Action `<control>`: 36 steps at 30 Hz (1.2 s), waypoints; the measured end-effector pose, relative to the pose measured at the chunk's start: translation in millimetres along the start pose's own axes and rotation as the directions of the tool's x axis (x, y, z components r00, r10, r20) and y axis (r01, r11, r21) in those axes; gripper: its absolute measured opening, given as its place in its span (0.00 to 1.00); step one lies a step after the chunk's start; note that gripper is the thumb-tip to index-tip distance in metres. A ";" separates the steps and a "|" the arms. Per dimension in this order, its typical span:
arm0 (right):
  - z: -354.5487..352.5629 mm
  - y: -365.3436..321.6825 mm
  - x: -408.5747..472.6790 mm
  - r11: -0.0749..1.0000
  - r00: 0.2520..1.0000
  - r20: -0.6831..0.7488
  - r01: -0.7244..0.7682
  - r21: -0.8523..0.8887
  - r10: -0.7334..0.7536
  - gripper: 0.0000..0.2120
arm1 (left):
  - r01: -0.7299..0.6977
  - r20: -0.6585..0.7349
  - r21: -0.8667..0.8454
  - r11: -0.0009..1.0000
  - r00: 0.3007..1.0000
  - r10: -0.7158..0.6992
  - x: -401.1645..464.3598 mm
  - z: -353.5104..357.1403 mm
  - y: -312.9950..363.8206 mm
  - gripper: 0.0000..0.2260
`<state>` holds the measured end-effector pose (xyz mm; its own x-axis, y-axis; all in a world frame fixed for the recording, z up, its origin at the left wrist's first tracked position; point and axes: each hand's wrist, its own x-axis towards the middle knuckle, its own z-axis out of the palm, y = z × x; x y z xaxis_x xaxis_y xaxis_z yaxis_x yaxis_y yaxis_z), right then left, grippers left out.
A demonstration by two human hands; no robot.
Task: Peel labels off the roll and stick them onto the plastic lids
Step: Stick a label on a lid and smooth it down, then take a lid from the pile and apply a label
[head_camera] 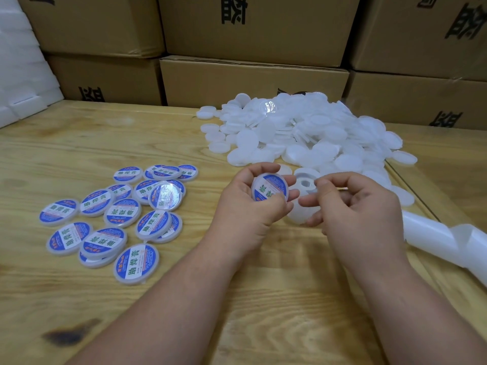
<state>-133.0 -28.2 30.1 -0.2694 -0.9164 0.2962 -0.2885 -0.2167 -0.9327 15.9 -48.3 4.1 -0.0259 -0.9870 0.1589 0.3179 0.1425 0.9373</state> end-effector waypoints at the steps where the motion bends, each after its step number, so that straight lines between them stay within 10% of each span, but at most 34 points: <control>1: -1.6 -0.3 0.9 1.000 1.000 -0.022 0.004 0.011 -0.004 0.08 | 0.000 -0.016 0.009 1.000 1.000 0.000 0.3 -1.7 1.7 0.21; 9: -2.1 0.8 1.5 1.000 1.000 -0.025 0.011 0.007 -0.011 0.09 | 0.025 -0.117 0.018 1.000 0.993 -0.023 0.9 -4.1 13.5 0.06; 18: -2.4 0.9 1.7 1.000 1.000 -0.021 -0.002 0.002 0.002 0.08 | -0.015 -0.306 0.187 0.982 0.949 0.072 8.6 -28.3 22.9 0.14; 22: -2.9 0.8 2.3 1.000 1.000 -0.020 -0.002 0.021 0.003 0.08 | 0.014 -0.316 0.622 0.783 0.919 0.235 12.4 -57.0 35.0 0.03; 36: -2.5 1.1 1.3 1.000 1.000 -0.006 0.003 0.030 -0.003 0.09 | 0.255 -0.297 0.898 0.359 0.953 0.067 16.3 -79.3 31.6 0.04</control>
<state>-136.0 -28.8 29.9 -0.2741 -0.9138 0.2997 -0.2614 -0.2291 -0.9376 100.7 -65.7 11.7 0.2779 -0.9529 0.1218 -0.7432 -0.1329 0.6557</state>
